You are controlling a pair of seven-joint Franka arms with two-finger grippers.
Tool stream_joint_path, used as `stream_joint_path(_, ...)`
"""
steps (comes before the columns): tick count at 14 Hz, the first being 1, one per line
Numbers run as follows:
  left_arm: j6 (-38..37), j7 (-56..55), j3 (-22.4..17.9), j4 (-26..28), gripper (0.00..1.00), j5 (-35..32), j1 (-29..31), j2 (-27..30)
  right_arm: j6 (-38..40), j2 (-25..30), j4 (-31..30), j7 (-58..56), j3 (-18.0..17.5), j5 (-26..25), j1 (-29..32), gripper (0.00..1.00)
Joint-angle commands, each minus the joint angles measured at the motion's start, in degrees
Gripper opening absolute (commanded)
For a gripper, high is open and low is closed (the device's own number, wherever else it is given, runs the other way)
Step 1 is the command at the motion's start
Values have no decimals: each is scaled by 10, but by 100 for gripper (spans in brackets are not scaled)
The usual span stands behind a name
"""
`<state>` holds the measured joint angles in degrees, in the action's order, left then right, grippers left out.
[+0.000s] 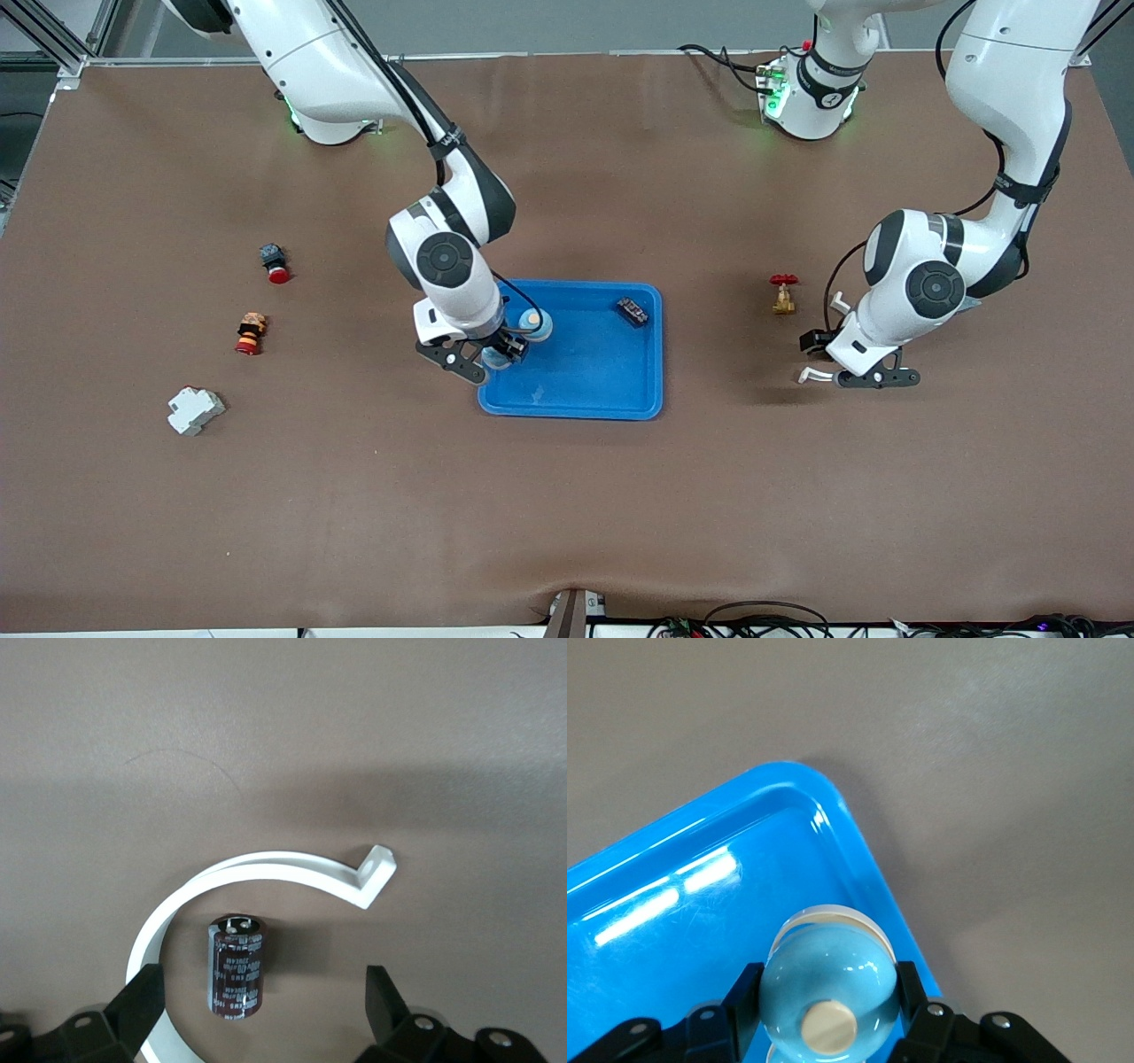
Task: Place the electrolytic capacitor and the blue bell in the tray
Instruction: 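Carry the bell into the tray with the right gripper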
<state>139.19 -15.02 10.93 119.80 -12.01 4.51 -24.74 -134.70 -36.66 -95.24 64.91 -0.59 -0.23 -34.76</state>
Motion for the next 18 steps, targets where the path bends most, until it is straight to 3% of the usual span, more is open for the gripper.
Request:
stream_joint_path(1, 11, 3, 4, 4, 100, -7, 8, -9, 2, -31, 38, 51, 8, -32, -18, 0)
stream_joint_path(14, 32, 3, 4, -2, 99, -6, 6, -41, -12, -106, 114, 103, 8, -53, -36, 0)
stream_joint_path(18, 32, 5, 4, -3, 44, -7, 4, -39, -12, -115, 124, 103, 9, -53, -36, 0)
